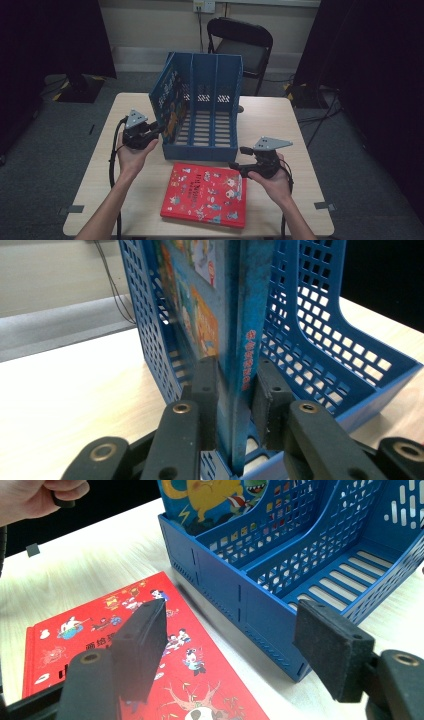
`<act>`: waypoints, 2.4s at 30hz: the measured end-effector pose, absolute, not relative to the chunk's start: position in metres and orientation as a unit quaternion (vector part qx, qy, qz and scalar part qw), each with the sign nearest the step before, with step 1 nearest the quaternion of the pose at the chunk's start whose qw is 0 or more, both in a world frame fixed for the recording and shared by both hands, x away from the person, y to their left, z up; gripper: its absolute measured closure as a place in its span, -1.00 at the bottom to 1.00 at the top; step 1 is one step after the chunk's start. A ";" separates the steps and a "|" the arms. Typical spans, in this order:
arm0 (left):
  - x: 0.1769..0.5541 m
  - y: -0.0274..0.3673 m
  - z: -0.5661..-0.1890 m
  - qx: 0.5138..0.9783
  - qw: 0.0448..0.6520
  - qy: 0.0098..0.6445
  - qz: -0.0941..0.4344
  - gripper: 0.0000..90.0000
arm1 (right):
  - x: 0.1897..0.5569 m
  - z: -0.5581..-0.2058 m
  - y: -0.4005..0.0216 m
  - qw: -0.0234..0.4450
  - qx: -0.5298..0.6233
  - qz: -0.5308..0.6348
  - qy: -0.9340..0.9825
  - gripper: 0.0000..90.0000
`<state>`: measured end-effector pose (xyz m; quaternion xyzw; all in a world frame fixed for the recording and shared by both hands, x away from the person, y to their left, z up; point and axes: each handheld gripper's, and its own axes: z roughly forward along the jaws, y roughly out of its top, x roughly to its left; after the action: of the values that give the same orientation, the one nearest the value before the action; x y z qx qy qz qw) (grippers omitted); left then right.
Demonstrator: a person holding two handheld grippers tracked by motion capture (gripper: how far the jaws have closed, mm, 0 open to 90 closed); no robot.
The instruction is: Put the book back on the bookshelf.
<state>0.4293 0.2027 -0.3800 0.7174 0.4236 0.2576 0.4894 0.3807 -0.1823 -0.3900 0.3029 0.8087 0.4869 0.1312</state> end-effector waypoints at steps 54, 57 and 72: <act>0.483 0.186 -0.357 0.651 0.486 0.505 0.291 0.78 | 0.381 -0.390 -0.189 0.132 0.307 0.488 0.806 -0.35; 0.480 0.181 -0.358 0.640 0.480 0.517 0.305 0.82 | 0.381 -0.390 -0.188 0.132 0.307 0.486 0.807 -0.35; 0.473 0.168 -0.364 0.625 0.476 0.507 0.355 0.81 | 0.381 -0.391 -0.190 0.131 0.307 0.487 0.807 -0.35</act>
<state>0.4728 0.1684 -0.3642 0.6246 0.5072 0.3552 0.4758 0.3806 -0.1897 -0.3907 0.3075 0.8071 0.4867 0.1309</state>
